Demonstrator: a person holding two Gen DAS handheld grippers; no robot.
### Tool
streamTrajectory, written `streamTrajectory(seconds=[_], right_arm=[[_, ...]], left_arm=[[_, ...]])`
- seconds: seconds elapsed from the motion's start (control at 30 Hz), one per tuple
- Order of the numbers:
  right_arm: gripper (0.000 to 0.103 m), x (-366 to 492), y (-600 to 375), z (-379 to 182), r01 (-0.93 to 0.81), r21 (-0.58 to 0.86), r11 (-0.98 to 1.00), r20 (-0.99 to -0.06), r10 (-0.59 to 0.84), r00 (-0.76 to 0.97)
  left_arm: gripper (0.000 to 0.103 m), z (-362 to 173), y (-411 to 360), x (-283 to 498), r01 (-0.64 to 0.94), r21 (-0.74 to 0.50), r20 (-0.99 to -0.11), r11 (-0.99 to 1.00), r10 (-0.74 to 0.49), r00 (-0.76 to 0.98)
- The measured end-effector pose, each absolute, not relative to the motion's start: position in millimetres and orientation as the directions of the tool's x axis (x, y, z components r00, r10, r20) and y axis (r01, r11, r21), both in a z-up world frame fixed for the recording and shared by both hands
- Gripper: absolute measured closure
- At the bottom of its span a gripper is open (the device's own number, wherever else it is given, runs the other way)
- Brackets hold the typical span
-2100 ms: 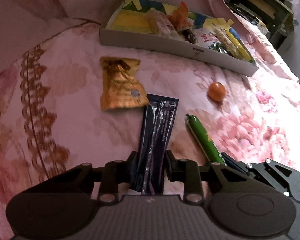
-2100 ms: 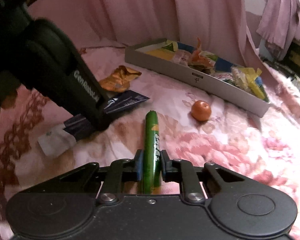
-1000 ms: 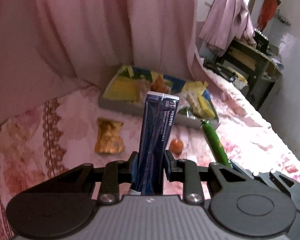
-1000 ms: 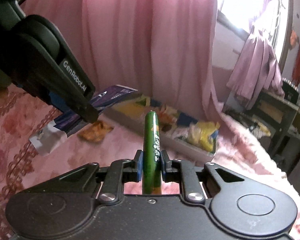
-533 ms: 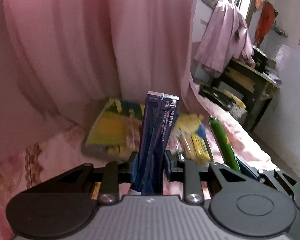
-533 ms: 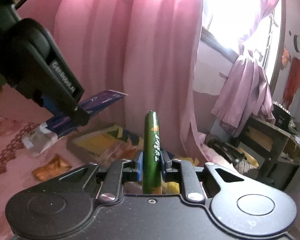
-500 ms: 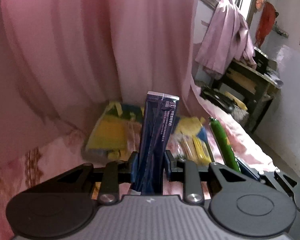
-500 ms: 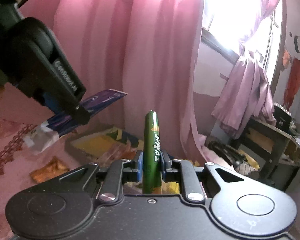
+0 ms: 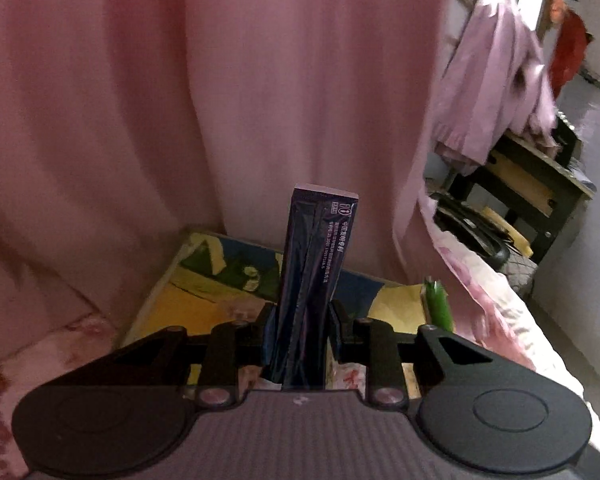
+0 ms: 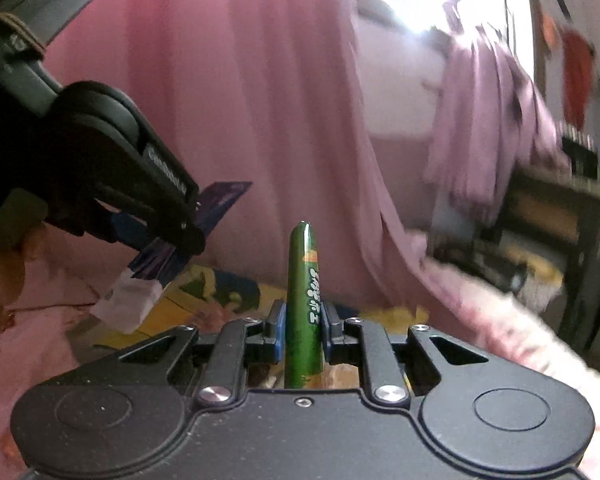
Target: Organize snacks
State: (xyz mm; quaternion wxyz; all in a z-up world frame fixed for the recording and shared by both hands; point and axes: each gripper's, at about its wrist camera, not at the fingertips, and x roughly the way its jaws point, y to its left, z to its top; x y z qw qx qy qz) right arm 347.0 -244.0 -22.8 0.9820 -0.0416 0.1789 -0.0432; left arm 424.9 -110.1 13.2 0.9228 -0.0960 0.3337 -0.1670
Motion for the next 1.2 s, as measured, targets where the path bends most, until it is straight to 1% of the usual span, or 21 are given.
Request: streamTrajectory(seconds=[0.13, 0.3, 0.73, 0.9, 1.0, 1.03, 1.1, 1.2], right_arm=[[0.084, 372.9, -257.1, -42.6, 0.107, -0.011, 0.994, -0.405, -0.102, 0.909], [0.084, 392.6, -259.4, -63.5, 0.109, 0.044, 0.993, -0.450, -0.078, 0.889], [0.084, 412.5, -255.7, -86.5, 0.090, 0.054, 0.994, -0.508, -0.051, 0.860], [0.083, 414.6, -256.9, -91.6, 0.093, 0.061, 0.994, -0.527, -0.047, 0.849], [0.083, 414.2, -257.3, -91.2, 0.093, 0.069, 0.993, -0.525, -0.043, 0.850], [0.083, 413.8, -257.6, -90.4, 0.093, 0.070, 0.993, -0.522, -0.043, 0.852], [0.078, 411.8, -257.8, -88.8, 0.091, 0.076, 0.993, -0.513, -0.040, 0.857], [0.075, 408.8, -259.4, -86.7, 0.097, 0.077, 0.992, -0.510, -0.044, 0.859]], left_arm=[[0.074, -5.1, -119.9, 451.1, 0.226, -0.263, -0.620, 0.938, -0.344, 0.705], [0.074, -23.9, -123.9, 469.0, 0.202, -0.230, -0.654, 0.952, -0.305, 0.692], [0.072, -47.5, -138.7, 478.9, 0.206, -0.160, -0.683, 0.965, -0.259, 0.682], [0.071, -49.9, -141.5, 479.5, 0.196, -0.155, -0.692, 0.968, -0.248, 0.678], [0.069, -51.3, -142.2, 479.5, 0.197, -0.160, -0.697, 0.967, -0.252, 0.671], [0.067, -52.0, -141.9, 479.5, 0.192, -0.166, -0.699, 0.967, -0.253, 0.669], [0.064, -53.2, -140.2, 479.2, 0.183, -0.179, -0.702, 0.967, -0.255, 0.665], [0.059, -53.9, -137.3, 476.2, 0.177, -0.195, -0.701, 0.965, -0.264, 0.662]])
